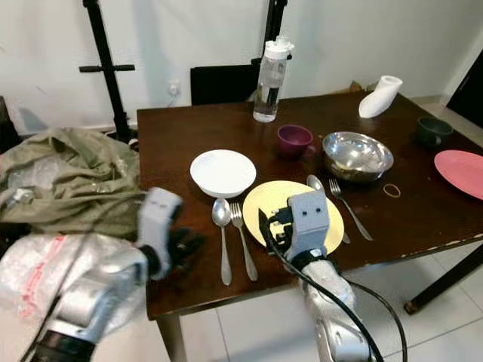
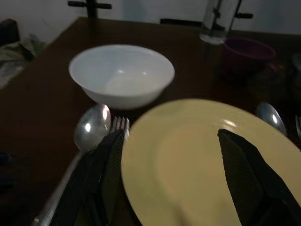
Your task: Setting the table
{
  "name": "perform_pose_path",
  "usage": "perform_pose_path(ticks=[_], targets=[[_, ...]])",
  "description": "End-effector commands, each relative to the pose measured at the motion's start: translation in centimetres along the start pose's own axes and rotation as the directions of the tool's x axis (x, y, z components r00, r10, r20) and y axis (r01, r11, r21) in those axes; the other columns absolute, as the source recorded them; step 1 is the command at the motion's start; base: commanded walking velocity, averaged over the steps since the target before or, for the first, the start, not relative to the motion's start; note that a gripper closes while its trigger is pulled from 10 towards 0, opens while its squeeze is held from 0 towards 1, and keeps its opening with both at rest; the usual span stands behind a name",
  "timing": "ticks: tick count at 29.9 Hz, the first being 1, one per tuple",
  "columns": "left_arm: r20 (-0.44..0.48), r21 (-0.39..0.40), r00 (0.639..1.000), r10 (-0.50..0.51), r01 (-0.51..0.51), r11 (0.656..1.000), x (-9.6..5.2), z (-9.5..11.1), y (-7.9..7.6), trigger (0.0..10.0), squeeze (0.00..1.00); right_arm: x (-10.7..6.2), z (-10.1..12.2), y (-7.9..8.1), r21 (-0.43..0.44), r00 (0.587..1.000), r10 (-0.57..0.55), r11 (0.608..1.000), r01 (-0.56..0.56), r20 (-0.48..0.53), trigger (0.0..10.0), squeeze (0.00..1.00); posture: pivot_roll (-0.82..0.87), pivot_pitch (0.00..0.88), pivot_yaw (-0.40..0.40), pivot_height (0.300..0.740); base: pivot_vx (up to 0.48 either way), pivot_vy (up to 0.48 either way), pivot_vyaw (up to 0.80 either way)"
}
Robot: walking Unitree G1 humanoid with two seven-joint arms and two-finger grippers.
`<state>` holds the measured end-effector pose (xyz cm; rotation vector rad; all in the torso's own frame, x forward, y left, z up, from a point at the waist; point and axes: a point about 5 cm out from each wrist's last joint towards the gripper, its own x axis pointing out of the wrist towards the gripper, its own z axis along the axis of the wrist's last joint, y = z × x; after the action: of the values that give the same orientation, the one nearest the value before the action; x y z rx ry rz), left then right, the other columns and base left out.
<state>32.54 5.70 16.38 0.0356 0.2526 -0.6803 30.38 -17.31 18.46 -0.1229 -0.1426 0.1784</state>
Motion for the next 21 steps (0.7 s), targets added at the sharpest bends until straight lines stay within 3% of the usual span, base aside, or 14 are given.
perform_pose_path(ticks=[1,3,4,12,13,14,15,21], targets=[[-0.033,0.019,0.999,-0.004,0.004,1.000,0.5,-0.5,-0.2,10.0,0.00,-0.4,-0.1,-0.2,-0.010,1.000,-0.019,1.000,0.019,0.002,10.0,0.00,-0.01,0.134,0.116,0.740,0.000,0.000,0.00],[-0.064,0.054,0.998,-0.021,0.025,0.998,1.4,-0.7,-1.1,10.0,0.00,-0.6,0.1,0.0,-0.004,1.000,-0.028,1.000,0.028,0.004,10.0,0.00,-0.01,0.130,0.130,0.740,0.000,0.000,0.00],[-0.077,0.050,0.997,-0.008,0.012,0.999,1.6,-0.8,-1.1,10.0,1.00,-0.6,0.1,0.2,-0.001,1.000,-0.026,1.000,0.026,0.007,10.0,0.00,-0.01,0.129,0.133,0.740,0.000,0.000,0.00],[-0.105,0.051,0.992,0.069,-0.064,0.997,3.1,-1.1,-0.9,10.0,1.00,-0.5,0.6,1.0,0.001,1.000,0.004,1.000,-0.004,0.014,10.0,0.00,-0.01,0.127,0.125,0.740,0.000,0.000,0.00],[-0.107,0.047,0.992,0.066,-0.061,0.997,3.3,-1.0,-1.1,10.0,0.62,-0.5,0.7,1.1,-0.002,1.000,0.010,1.000,-0.010,0.020,10.0,0.00,-0.01,0.128,0.126,0.740,0.000,0.000,0.00],[-0.109,0.045,0.992,0.063,-0.058,0.997,3.4,-1.0,-1.3,10.0,0.62,-0.4,0.8,1.1,-0.005,1.000,0.014,1.000,-0.014,0.023,10.0,0.00,-0.01,0.128,0.126,0.740,0.000,0.000,0.00],[-0.112,0.047,0.992,0.065,-0.060,0.997,3.7,-0.9,-1.4,10.0,0.00,-0.3,1.1,1.3,-0.011,0.999,0.022,1.000,-0.022,0.032,10.0,0.00,-0.01,0.131,0.129,0.740,0.000,0.000,0.00],[-0.124,0.027,0.990,0.069,-0.066,0.997,4.7,-0.6,-1.8,10.0,0.00,0.1,2.2,2.1,-0.019,0.997,0.048,0.999,-0.047,0.065,10.0,0.00,-0.01,0.144,0.128,0.740,0.000,0.000,0.00]])
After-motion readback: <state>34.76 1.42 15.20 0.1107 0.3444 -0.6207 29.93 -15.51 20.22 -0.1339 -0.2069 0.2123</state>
